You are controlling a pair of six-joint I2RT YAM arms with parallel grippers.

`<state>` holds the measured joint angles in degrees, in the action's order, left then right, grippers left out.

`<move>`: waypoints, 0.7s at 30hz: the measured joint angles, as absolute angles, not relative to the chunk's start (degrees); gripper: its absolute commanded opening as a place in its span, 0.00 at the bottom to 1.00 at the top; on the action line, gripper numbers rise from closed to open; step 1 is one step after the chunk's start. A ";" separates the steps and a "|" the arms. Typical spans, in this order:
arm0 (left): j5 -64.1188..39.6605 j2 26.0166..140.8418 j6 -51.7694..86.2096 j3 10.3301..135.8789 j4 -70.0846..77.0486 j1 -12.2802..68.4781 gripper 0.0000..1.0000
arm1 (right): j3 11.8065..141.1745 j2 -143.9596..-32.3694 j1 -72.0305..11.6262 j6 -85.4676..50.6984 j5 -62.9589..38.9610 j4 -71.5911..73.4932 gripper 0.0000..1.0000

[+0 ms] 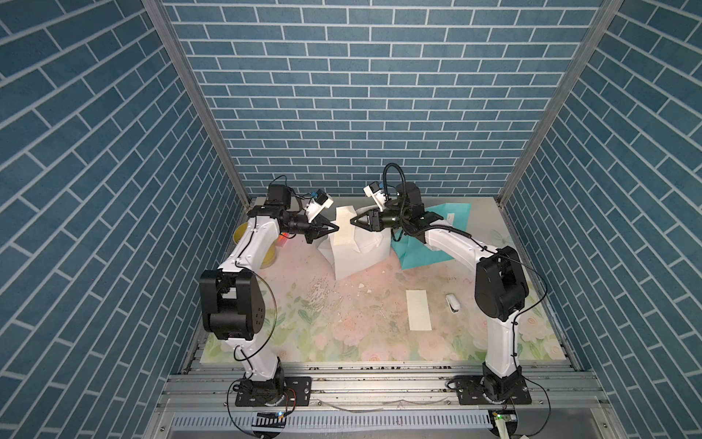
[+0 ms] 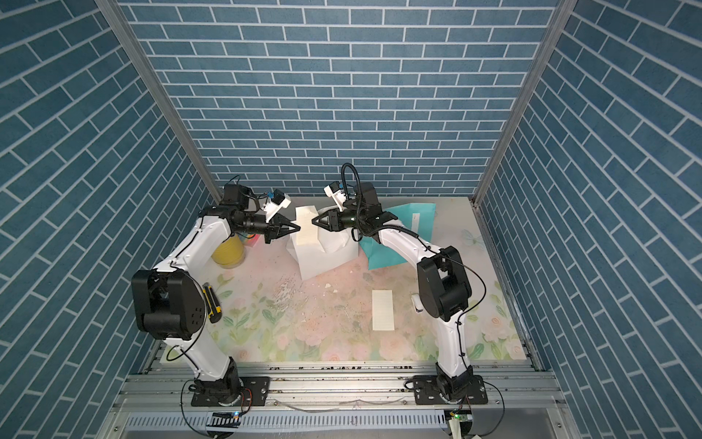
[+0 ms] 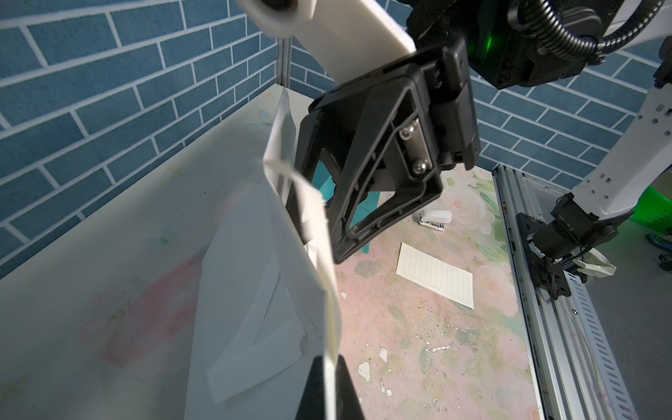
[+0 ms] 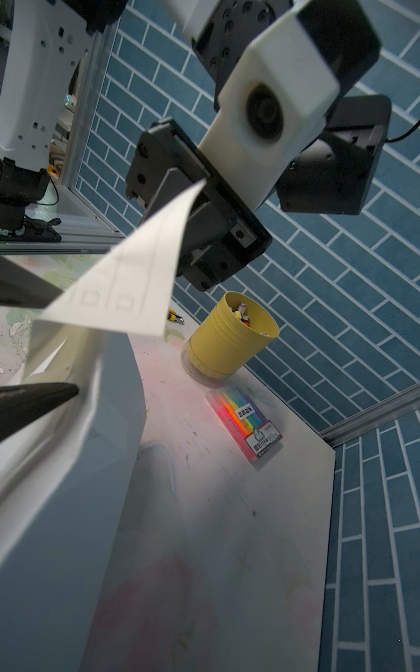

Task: Staple the receipts to the bags
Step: Hold the receipt from the takeout bag.

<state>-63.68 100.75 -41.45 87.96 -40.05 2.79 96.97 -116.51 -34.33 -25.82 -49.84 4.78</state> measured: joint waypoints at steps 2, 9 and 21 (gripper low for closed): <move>-63.68 100.75 -41.45 88.05 -40.21 2.79 0.00 | 96.88 -116.51 -34.28 -26.79 -50.41 6.50 0.18; -63.68 101.03 -41.39 89.01 -40.99 2.81 0.00 | 96.44 -116.51 -34.30 -28.80 -51.96 10.00 0.01; -62.92 101.06 -39.97 89.41 -42.26 2.81 0.37 | 89.76 -113.19 -34.20 -24.23 -51.79 6.98 0.00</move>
<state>-62.92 101.06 -39.97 89.41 -42.26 2.81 89.76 -113.19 -34.20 -24.23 -51.79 6.98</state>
